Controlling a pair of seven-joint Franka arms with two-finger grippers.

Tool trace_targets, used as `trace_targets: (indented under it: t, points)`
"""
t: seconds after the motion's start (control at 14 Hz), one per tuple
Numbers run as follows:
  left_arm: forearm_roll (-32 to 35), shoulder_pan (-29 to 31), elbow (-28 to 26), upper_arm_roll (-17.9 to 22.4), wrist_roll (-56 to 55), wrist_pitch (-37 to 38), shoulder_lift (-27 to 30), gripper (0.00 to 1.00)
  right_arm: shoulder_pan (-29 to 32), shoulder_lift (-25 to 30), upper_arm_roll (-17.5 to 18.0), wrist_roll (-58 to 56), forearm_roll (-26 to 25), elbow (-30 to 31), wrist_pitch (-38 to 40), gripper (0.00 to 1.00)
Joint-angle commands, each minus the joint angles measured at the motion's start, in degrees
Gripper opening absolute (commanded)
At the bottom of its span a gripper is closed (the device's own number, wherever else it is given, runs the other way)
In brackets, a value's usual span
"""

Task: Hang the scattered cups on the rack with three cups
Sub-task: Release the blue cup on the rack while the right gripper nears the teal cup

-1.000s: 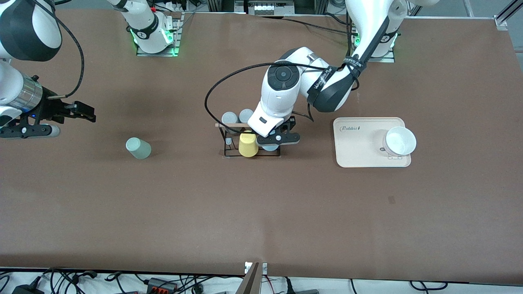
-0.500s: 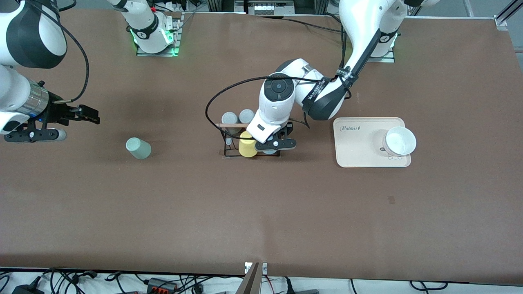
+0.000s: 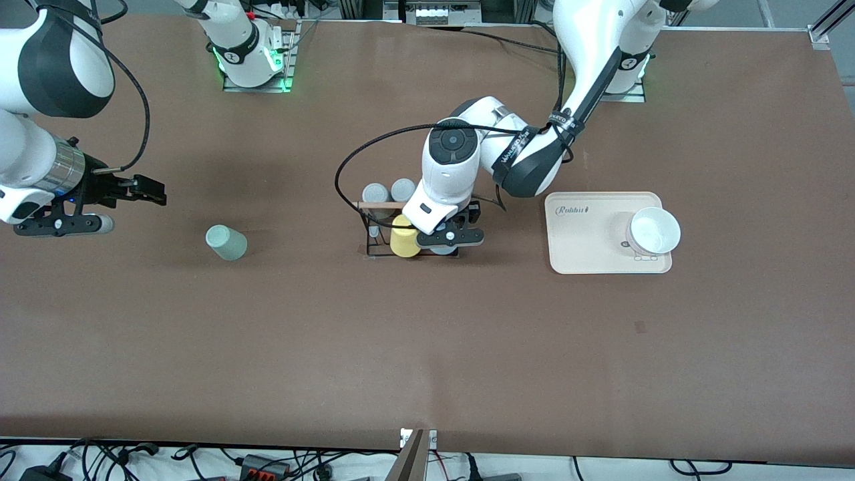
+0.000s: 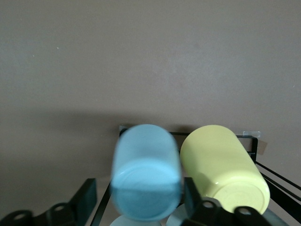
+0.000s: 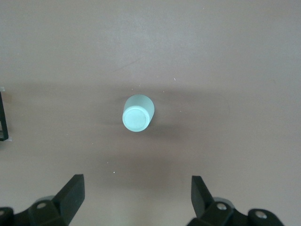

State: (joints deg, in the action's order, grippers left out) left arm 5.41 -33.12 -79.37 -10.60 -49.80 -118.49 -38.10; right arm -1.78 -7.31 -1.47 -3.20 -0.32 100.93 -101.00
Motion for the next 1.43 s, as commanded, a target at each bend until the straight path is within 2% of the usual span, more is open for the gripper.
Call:
trace_targets:
  t: [0.0, 0.21, 0.36, 0.79, 0.93, 1.07, 1.36]
  points:
    - [1.6, -0.3, 1.2, 0.2, -0.2, 0.6, 0.3, 1.0, -1.1, 0.4, 0.0, 1.3, 0.0, 3.5, -4.0, 1.0]
    - [1.6, 0.5, 1.2, 0.5, 0.1, 1.4, 2.6, 1.0, -2.6, 0.4, 0.0, 2.8, 0.0, 8.9, -11.8, 1.0]
    - [1.6, 3.3, 1.2, 0.8, 5.8, 5.4, 5.9, 1.0, -2.6, -0.2, 0.0, 2.8, 0.0, 11.1, -15.3, 1.0]
    - [0.9, 19.0, 1.2, 0.6, 38.4, 23.6, 17.8, 1.0, -2.5, -5.9, 0.0, 2.8, 0.1, 12.6, -20.6, 1.0]
    - [-0.3, 26.4, 1.2, -0.1, 43.6, 25.9, 20.7, 1.0, -2.6, -8.1, 0.0, 2.8, 0.1, 12.5, -22.1, 1.0]
    - [-0.6, 30.2, -0.1, -0.1, 44.1, 28.5, 24.4, 1.0, -2.6, -10.1, 0.0, 2.8, 0.1, 12.6, -23.7, 1.0]
    - [-2.5, 36.5, -12.4, -0.6, 47.4, 28.5, 35.1, 1.0, -2.6, -13.2, 0.0, 2.9, 0.4, 12.6, -24.1, 1.0]
